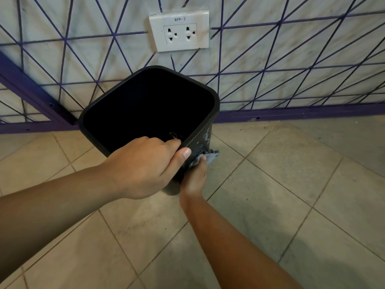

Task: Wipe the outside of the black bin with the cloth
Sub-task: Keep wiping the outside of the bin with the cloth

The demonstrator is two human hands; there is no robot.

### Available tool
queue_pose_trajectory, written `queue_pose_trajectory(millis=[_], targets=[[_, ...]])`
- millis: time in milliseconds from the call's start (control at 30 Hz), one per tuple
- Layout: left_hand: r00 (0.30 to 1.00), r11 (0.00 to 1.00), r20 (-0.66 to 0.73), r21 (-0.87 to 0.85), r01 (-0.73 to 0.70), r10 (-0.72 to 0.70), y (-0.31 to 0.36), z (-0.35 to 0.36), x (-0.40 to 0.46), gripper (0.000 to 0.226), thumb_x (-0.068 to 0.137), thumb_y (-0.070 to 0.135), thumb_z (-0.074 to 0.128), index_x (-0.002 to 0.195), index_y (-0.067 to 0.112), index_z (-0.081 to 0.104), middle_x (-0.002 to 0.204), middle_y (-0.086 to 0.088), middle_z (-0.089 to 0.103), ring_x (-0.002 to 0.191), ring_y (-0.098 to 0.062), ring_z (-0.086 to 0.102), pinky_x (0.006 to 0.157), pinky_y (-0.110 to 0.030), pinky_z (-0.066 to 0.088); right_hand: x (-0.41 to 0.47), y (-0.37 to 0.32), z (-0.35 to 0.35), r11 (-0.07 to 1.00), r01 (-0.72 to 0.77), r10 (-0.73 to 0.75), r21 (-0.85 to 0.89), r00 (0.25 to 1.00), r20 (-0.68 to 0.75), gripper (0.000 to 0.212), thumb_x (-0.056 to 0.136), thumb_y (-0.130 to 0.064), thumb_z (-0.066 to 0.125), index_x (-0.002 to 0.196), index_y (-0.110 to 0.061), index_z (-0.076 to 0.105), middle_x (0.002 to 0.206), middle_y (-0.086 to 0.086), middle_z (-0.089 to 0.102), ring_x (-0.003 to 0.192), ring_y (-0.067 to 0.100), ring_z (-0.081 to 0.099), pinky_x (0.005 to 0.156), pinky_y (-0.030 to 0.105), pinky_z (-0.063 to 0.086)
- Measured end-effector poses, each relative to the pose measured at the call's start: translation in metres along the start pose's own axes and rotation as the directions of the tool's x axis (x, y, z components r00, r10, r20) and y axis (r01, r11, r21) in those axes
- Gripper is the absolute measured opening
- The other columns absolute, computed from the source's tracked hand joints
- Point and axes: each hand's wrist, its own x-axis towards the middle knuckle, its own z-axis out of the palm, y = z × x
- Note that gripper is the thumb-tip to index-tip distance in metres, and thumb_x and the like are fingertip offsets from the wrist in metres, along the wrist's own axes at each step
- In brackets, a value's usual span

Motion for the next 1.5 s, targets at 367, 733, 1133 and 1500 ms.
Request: queue_pose_trajectory(millis=[367,733,1133,1500], targets=[[1.0,0.998,-0.024,-0.064,-0.018,0.016,-0.006,0.003,0.0,0.041,0.096,0.054,0.014,0.072,0.033,0.039,0.055,0.005,0.05,0.05,-0.009,0.051,0.051,-0.02,0.03,-0.049,-0.015,0.032,0.998,-0.04,0.039,0.046,0.999,0.023,0.119,0.073,-0.08,0.046,0.178,-0.026,0.027,0.183,0.004,0.031,0.172,0.024,0.028,0.14,0.055,0.028],[1.0,0.99,-0.006,-0.141,-0.005,0.004,-0.009,0.002,0.007,0.042,0.099,0.05,0.02,0.075,0.033,0.05,0.06,0.007,0.056,0.057,-0.007,0.058,0.056,-0.02,0.04,-0.051,-0.027,0.041,0.999,-0.018,0.017,-0.038,1.0,-0.01,0.122,0.07,-0.086,0.039,0.175,-0.026,0.033,0.183,0.006,0.032,0.173,0.026,0.025,0.14,0.058,0.024],[0.999,0.989,-0.05,-0.149,0.014,-0.022,-0.008,0.002,0.01,0.046,0.1,0.048,0.022,0.065,0.029,0.045,0.054,0.006,0.05,0.053,-0.008,0.053,0.054,-0.022,0.031,-0.054,-0.049,0.041,0.993,0.003,-0.019,-0.12,0.992,-0.128,0.069,0.121,-0.045,0.029,0.181,-0.022,0.002,0.189,-0.003,-0.002,0.176,0.014,-0.002,0.144,0.044,0.006],[0.999,0.98,-0.035,-0.195,0.032,-0.039,-0.01,0.003,0.012,0.046,0.101,0.047,0.024,0.064,0.032,0.047,0.057,0.007,0.055,0.057,-0.007,0.057,0.056,-0.023,0.038,-0.073,-0.052,0.046,0.995,-0.002,0.0,-0.103,1.0,-0.021,0.08,0.114,-0.062,0.031,0.181,-0.028,0.002,0.188,-0.01,0.004,0.176,0.013,0.002,0.144,0.045,0.012]])
